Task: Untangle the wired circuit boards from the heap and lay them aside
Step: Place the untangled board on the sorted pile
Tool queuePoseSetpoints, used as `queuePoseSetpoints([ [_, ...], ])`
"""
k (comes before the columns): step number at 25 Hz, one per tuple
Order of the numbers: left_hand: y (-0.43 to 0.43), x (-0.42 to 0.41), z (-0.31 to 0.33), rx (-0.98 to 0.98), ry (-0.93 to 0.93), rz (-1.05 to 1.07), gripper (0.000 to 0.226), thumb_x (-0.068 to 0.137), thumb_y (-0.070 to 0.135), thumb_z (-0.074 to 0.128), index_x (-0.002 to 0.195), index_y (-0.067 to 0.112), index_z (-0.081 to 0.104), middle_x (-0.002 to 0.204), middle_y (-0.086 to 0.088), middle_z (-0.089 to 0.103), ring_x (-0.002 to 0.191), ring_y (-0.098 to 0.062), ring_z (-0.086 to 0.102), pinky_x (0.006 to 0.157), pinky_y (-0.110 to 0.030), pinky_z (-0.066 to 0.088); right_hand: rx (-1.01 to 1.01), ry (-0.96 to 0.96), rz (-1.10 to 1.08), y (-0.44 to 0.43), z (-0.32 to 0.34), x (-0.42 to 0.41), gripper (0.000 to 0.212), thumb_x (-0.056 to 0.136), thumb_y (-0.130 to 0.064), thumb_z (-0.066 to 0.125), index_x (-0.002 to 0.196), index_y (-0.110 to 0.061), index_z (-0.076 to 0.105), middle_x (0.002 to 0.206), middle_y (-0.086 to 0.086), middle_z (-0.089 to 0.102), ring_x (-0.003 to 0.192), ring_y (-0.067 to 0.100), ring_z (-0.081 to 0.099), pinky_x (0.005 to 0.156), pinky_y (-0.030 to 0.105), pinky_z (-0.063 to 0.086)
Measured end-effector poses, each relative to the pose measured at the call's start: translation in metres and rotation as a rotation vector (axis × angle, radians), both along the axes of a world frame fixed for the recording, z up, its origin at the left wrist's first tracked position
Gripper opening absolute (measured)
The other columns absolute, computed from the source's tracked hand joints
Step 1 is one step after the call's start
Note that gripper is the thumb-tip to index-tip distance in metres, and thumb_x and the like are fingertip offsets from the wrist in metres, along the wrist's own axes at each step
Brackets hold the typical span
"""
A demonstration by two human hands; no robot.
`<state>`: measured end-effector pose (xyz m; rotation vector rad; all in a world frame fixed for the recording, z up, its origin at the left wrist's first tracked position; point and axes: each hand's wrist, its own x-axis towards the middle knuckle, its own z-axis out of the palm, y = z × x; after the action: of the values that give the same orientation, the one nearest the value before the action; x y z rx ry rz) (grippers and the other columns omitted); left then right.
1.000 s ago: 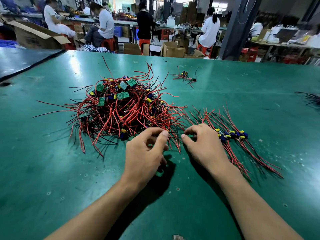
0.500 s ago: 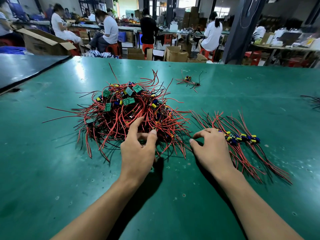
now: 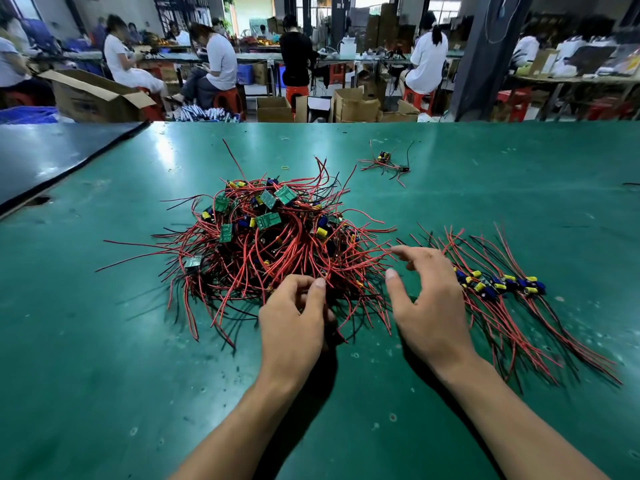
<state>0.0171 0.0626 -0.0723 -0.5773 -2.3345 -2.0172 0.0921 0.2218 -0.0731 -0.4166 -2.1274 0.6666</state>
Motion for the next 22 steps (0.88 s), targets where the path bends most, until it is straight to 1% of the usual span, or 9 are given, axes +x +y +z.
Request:
queuePoseSetpoints([
  [3, 0.002, 0.008, -0.001, -0.06, 0.18, -0.027, 0.017, 0.094, 0.028, 0.063, 0.08, 0.02, 0.065, 0.062, 0.006, 0.064, 0.052, -0.004, 0.056, 0.053, -0.022, 0.045, 0.0, 0.072, 0.013, 0.003, 0.0, 0.001, 0.03, 0.091, -0.026, 0.062, 0.12, -0.018, 0.063, 0.105, -0.006, 0.057, 0.097, 0.016, 0.055, 0.091, 0.024, 0.042],
  [6, 0.004, 0.017, -0.001, -0.08, 0.33, -0.107, 0.015, 0.092, 0.032, 0.064, 0.082, 0.022, 0.066, 0.06, 0.014, 0.059, 0.05, -0.005, 0.053, 0.052, -0.017, 0.041, 0.021, 0.06, 0.031, 0.005, -0.002, 0.005, 0.028, 0.09, -0.027, 0.066, 0.118, -0.022, 0.064, 0.1, -0.011, 0.055, 0.089, 0.01, 0.054, 0.085, 0.014, 0.039],
  [8, 0.006, 0.022, -0.002, -0.098, 0.413, -0.185, 0.012, 0.091, 0.032, 0.064, 0.084, 0.022, 0.066, 0.059, 0.02, 0.055, 0.048, -0.003, 0.051, 0.051, -0.017, 0.04, 0.027, 0.032, 0.071, 0.005, -0.003, 0.005, 0.027, 0.09, -0.025, 0.067, 0.117, -0.021, 0.066, 0.099, -0.012, 0.057, 0.091, 0.004, 0.055, 0.086, 0.011, 0.038],
  [10, 0.007, 0.03, -0.002, -0.104, 0.478, -0.239, 0.011, 0.092, 0.03, 0.064, 0.086, 0.022, 0.066, 0.063, 0.018, 0.056, 0.05, -0.002, 0.051, 0.052, -0.02, 0.042, 0.029, 0.008, 0.131, 0.005, -0.004, 0.005, 0.026, 0.091, -0.022, 0.066, 0.116, -0.018, 0.068, 0.101, -0.011, 0.061, 0.095, 0.005, 0.058, 0.09, 0.011, 0.04],
  [12, 0.008, 0.036, 0.001, -0.106, 0.504, -0.268, 0.011, 0.092, 0.029, 0.065, 0.085, 0.02, 0.068, 0.068, 0.013, 0.061, 0.057, -0.004, 0.055, 0.057, -0.023, 0.046, -0.001, -0.039, 0.191, 0.004, -0.002, 0.006, 0.027, 0.09, -0.024, 0.067, 0.116, -0.016, 0.071, 0.104, -0.008, 0.066, 0.098, 0.006, 0.06, 0.093, 0.013, 0.041],
  [15, 0.009, 0.033, 0.003, -0.078, 0.505, -0.237, 0.008, 0.089, 0.02, 0.068, 0.085, 0.015, 0.073, 0.08, 0.009, 0.068, 0.074, -0.003, 0.062, 0.07, -0.021, 0.049, -0.098, -0.104, 0.295, 0.004, 0.0, 0.007, 0.031, 0.088, -0.028, 0.068, 0.116, -0.016, 0.074, 0.104, -0.007, 0.07, 0.1, 0.006, 0.063, 0.092, 0.017, 0.045],
  [17, 0.01, 0.03, 0.004, -0.068, 0.485, -0.211, 0.008, 0.087, 0.018, 0.069, 0.083, 0.013, 0.074, 0.083, 0.007, 0.068, 0.079, -0.003, 0.063, 0.075, -0.019, 0.048, -0.131, -0.122, 0.334, 0.004, 0.001, 0.007, 0.03, 0.088, -0.025, 0.071, 0.116, -0.016, 0.074, 0.107, -0.006, 0.072, 0.102, 0.006, 0.064, 0.093, 0.018, 0.046],
  [20, 0.011, 0.032, 0.005, -0.097, 0.463, -0.219, 0.01, 0.085, 0.019, 0.069, 0.077, 0.014, 0.073, 0.077, 0.008, 0.067, 0.072, -0.004, 0.062, 0.068, -0.017, 0.047, -0.118, -0.105, 0.354, 0.003, 0.001, 0.008, 0.026, 0.09, -0.015, 0.071, 0.116, -0.016, 0.074, 0.108, -0.006, 0.073, 0.101, 0.004, 0.064, 0.092, 0.017, 0.046],
  [22, 0.012, 0.032, 0.004, -0.105, 0.448, -0.23, 0.01, 0.084, 0.019, 0.069, 0.075, 0.015, 0.073, 0.072, 0.008, 0.066, 0.065, -0.006, 0.06, 0.063, -0.018, 0.046, -0.121, -0.076, 0.316, 0.003, 0.0, 0.007, 0.021, 0.093, -0.015, 0.066, 0.111, -0.016, 0.076, 0.105, -0.008, 0.074, 0.1, 0.001, 0.065, 0.091, 0.016, 0.047],
])
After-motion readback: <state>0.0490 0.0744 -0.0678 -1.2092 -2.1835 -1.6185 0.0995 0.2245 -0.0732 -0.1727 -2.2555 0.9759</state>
